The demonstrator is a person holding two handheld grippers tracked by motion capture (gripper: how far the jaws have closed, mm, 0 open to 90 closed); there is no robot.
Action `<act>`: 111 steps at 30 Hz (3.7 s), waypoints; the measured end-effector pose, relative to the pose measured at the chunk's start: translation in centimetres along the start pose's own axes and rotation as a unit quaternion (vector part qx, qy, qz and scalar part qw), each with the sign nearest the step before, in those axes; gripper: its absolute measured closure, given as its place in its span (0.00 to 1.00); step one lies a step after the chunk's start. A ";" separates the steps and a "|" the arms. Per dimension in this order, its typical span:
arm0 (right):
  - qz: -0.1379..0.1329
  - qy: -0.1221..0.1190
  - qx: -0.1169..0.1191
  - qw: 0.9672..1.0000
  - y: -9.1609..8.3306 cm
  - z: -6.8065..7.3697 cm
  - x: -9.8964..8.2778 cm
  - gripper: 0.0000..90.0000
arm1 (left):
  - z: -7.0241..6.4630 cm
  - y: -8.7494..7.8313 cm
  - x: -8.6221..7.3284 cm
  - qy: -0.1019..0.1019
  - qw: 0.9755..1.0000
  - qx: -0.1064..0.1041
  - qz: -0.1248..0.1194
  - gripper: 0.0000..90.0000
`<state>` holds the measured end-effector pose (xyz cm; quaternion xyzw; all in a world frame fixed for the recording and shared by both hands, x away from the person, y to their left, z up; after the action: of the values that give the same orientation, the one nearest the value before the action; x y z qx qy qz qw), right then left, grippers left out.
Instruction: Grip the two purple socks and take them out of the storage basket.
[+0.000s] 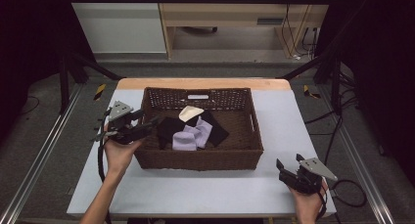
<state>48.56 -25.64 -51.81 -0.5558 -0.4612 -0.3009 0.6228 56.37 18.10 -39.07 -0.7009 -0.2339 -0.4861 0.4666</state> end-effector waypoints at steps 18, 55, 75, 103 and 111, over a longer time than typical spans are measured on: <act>0.007 -0.002 -0.001 1.000 0.3 0.0 -0.2 0.30 | -2.6 5.6 0.2 0.025 0.999 -0.014 0.041 0.48; 0.019 -0.006 0.007 1.000 0.6 0.1 -0.6 0.30 | -5.5 12.0 -3.4 0.104 0.981 -0.023 0.161 0.62; 0.021 -0.009 0.010 1.000 0.6 0.2 -0.8 0.30 | -6.2 12.9 -6.1 0.112 0.959 -0.049 0.254 0.64; 0.020 -0.001 0.011 1.000 0.3 -0.1 -0.9 0.31 | -5.6 10.1 -1.3 0.053 0.993 -0.066 0.087 0.95; 0.020 0.001 0.011 1.000 0.3 -0.1 -0.9 0.31 | -5.8 8.4 0.7 0.045 0.996 -0.069 0.032 0.96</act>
<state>48.51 -25.82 -52.72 -0.5578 -0.4527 -0.2840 0.6351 60.51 9.08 -41.46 -0.7163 -0.1559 -0.5165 0.4426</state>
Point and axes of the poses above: each handheld gripper's, and its own axes: y roughly forward along the jaws, x roughly out of its top, z roughly to its left, the point moved 10 cm from there along y, roughly forward along the jaws, and after that the axes turned 3 degrees about -y, right-handed, at the moved point
